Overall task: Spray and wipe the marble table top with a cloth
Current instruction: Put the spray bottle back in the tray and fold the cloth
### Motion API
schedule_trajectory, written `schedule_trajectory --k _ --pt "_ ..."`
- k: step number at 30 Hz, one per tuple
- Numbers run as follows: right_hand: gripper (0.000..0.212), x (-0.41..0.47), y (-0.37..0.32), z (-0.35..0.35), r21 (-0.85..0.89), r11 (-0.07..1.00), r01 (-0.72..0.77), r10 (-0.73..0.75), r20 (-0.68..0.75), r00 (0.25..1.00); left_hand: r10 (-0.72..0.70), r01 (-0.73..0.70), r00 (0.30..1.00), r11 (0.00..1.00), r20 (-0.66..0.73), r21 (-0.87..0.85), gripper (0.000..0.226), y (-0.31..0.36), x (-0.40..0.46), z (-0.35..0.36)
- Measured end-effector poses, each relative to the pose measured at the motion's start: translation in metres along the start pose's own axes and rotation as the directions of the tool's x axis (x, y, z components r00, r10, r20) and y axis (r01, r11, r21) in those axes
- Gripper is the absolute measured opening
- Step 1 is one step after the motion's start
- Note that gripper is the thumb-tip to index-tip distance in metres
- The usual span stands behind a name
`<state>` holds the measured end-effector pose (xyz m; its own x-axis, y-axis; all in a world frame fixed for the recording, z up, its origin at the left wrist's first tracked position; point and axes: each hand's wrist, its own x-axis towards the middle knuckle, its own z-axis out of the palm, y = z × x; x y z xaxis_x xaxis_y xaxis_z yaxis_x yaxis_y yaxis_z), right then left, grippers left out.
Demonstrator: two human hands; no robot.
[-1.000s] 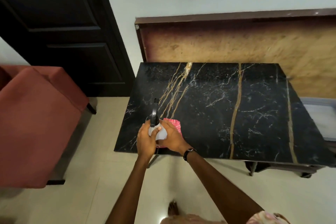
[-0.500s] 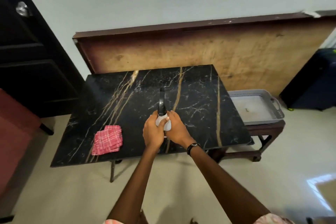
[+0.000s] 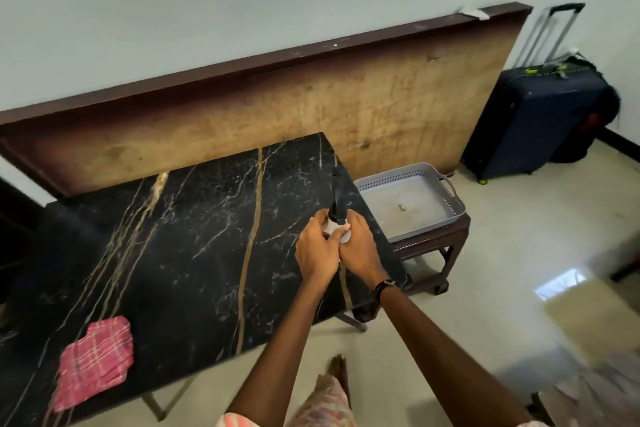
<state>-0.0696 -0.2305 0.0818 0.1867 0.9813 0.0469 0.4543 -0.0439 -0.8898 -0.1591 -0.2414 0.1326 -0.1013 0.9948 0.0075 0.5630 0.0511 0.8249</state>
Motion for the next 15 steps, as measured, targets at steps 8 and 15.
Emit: schedule_trajectory --k 8,15 --pt "0.037 0.067 0.043 -0.055 -0.031 0.999 0.025 -0.026 -0.028 0.999 0.026 -0.008 0.987 0.993 0.160 -0.117 0.035 0.024 0.059 0.070" --pt "0.047 0.110 0.115 -0.087 -0.036 0.995 -0.089 0.087 -0.054 0.995 -0.137 0.249 0.893 0.944 0.429 -0.217 0.040 0.008 0.088 0.136"
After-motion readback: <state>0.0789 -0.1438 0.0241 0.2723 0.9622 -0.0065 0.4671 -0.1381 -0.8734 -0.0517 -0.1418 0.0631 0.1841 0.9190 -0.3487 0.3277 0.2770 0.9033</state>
